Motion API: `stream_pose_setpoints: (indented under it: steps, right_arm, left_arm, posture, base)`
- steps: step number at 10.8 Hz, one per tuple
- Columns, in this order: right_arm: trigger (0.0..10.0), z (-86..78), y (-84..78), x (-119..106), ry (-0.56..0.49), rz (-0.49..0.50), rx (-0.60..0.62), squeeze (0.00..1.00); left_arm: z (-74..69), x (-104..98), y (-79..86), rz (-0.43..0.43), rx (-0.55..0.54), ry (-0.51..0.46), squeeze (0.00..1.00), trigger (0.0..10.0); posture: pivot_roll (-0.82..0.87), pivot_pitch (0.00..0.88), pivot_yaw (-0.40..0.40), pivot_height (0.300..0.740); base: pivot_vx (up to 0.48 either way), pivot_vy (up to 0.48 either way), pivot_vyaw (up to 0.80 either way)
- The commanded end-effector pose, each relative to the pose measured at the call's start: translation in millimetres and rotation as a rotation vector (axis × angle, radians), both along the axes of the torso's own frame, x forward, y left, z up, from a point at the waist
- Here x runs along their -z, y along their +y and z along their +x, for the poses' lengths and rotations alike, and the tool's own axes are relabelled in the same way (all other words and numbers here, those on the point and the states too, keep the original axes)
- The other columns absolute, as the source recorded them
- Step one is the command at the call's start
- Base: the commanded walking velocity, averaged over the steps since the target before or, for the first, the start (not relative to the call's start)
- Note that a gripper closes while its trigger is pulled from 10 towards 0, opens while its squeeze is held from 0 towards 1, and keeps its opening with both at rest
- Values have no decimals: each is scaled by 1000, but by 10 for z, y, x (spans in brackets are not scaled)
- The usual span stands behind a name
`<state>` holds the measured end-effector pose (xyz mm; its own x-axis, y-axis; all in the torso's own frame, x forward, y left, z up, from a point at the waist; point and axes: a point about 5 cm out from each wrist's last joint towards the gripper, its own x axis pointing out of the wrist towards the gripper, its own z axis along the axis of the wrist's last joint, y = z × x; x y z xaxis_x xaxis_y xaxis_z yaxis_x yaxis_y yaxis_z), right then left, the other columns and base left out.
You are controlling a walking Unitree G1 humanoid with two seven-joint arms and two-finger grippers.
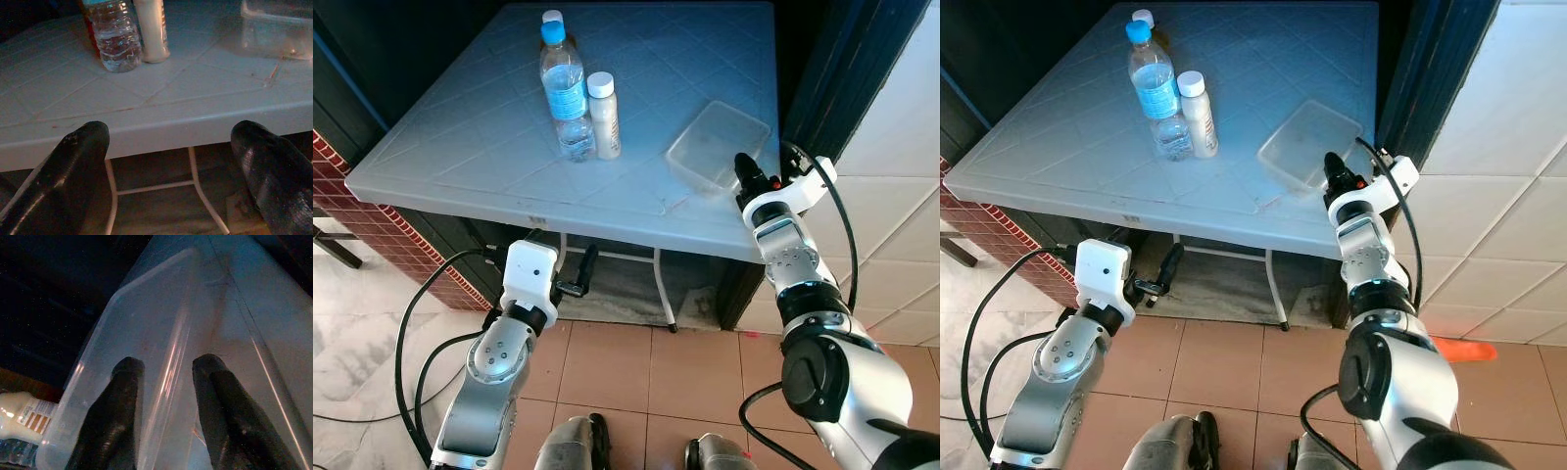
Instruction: Restocking fridge
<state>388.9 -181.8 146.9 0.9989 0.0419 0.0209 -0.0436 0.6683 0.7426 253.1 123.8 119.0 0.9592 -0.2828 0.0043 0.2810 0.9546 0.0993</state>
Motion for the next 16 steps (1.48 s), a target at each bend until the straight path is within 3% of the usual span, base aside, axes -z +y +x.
stream_pose_setpoints:
  steps: [1,10,12,14,15,16]
  right_arm:
    - [0,14,35,-1,2,10,-12,0]
    - [0,-18,-26,79,19,-5,7,0]
    - [0,-44,101,57,-35,-56,-62,0]
    - [0,-131,259,38,-99,-103,-140,0]
    - [667,-262,359,13,-163,-193,-192,0]
    - [10000,-392,413,-36,-211,-234,-217,0]
  left_arm:
    - [-12,3,46,18,-14,3,0,10000]
    - [-15,2,50,18,-14,3,0,10000]
    - [-16,17,46,20,-15,6,0,10000]
    - [29,30,95,64,-90,-15,0,10000]
    - [83,46,118,68,-155,-14,0,10000]
    - [109,44,110,58,-175,-16,0,10000]
  posture:
    - [13,141,109,740]
    - [10,143,110,740]
    - [7,136,108,740]
    - [-8,118,96,740]
    - [-19,111,91,740]
    - [-27,105,88,740]
  base:
    - [0,0,0]
    - [0,0,0]
    - [0,0,0]
    - [0,0,0]
    - [0,0,0]
    - [0,0,0]
